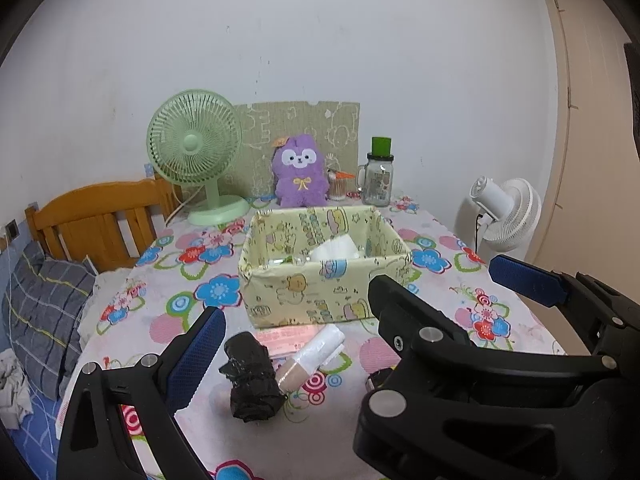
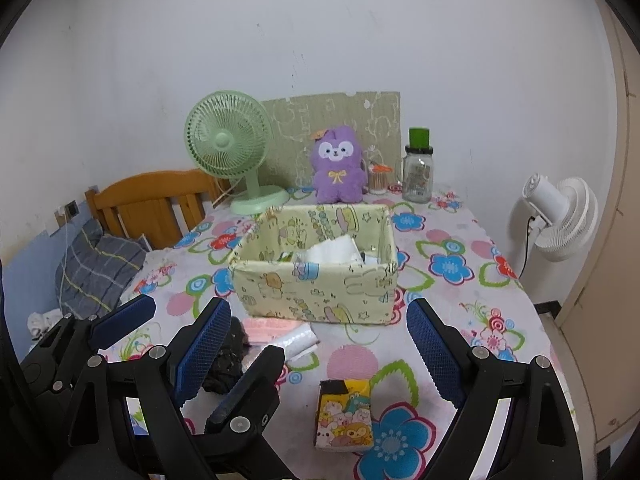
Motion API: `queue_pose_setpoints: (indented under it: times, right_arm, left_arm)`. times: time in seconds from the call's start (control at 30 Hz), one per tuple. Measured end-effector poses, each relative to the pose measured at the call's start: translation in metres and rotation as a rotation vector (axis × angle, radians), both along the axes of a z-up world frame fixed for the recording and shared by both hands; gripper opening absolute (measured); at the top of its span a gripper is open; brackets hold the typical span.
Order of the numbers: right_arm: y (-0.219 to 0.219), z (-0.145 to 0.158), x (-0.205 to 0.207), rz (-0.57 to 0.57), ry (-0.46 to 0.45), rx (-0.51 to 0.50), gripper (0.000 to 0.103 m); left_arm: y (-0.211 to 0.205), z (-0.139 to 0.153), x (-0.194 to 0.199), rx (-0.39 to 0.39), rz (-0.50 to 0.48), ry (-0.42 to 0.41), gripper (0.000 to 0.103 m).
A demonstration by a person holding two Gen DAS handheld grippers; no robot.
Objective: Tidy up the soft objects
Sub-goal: 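Move the left tool to the black wrapped bundle while the right tool approaches the yellow cartoon pack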
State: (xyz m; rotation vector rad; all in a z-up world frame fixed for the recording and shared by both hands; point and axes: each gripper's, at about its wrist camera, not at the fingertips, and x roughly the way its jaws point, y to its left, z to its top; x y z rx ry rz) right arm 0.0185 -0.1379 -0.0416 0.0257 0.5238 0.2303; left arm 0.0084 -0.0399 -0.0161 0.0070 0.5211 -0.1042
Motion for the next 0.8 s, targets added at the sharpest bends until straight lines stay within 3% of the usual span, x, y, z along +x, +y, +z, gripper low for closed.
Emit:
queue_pose_setpoints:
  times: [0.8]
  right_arm:
    - [0.007,-0.063,0.017,-0.007,0.109,-0.032,0.092]
  left_arm:
    - [0.004,-0.061,0.013,0.009,-0.017,0.091,0.1]
